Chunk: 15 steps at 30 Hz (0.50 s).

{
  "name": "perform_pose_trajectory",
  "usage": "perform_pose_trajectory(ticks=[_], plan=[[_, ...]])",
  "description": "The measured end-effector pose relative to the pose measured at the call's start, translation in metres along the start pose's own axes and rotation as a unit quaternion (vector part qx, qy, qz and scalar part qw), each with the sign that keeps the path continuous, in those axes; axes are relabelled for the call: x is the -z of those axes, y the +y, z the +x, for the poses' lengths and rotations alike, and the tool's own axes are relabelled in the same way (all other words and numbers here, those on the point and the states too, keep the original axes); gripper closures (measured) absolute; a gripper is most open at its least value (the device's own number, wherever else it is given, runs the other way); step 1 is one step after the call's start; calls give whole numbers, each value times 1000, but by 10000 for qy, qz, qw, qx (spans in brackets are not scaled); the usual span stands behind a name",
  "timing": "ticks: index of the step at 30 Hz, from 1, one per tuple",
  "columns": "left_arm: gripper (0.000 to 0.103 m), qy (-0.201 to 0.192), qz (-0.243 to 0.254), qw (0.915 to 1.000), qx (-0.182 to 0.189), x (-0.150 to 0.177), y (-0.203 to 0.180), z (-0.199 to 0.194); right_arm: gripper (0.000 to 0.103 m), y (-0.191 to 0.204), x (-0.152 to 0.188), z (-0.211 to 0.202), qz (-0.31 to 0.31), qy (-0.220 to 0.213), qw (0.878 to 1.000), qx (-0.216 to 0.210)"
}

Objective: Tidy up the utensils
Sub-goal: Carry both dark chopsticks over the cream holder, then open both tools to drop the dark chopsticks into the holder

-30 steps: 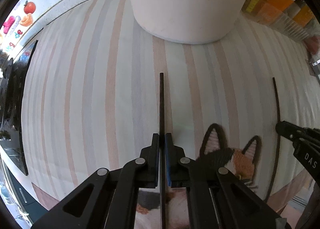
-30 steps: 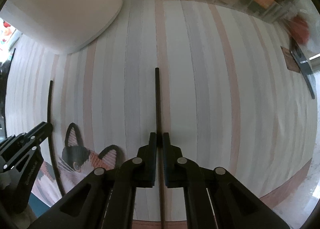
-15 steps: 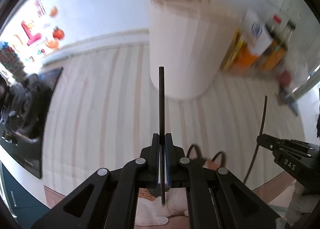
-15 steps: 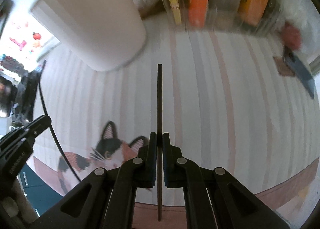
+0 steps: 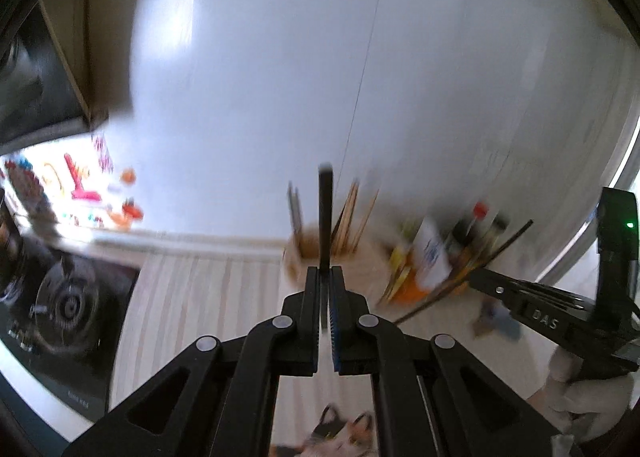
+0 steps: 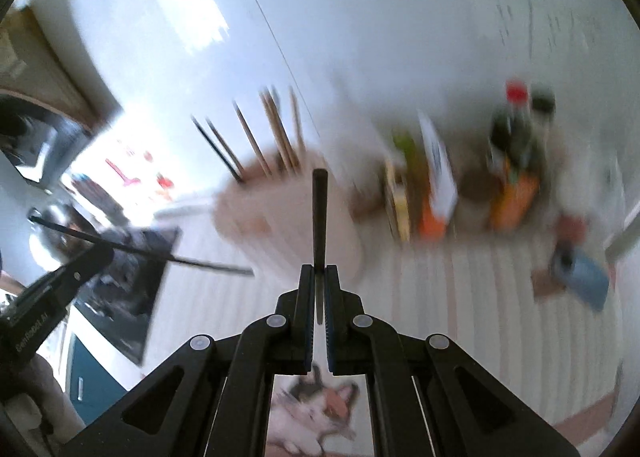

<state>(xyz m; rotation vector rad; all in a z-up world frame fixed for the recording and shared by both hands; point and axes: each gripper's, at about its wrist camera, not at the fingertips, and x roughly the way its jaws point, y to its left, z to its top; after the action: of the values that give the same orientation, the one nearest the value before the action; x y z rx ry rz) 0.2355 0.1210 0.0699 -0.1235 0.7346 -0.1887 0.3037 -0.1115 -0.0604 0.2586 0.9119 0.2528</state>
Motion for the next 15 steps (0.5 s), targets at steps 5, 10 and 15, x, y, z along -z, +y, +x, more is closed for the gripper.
perform_pose_trajectory(ticks=[5,10,15], plan=[[103,-437,135,9989,-25,-49,-11,-11,99,19,-69,-32,-247,-511,9983,-93],[103,-598,204,9978,-189,-80,-13,11,99,30,-116,-28,-407,-724,9965,-51],[103,-483,219,9979,-382,-90,-7,45,99,32,-139,-3,-355,-671,9971,-96]])
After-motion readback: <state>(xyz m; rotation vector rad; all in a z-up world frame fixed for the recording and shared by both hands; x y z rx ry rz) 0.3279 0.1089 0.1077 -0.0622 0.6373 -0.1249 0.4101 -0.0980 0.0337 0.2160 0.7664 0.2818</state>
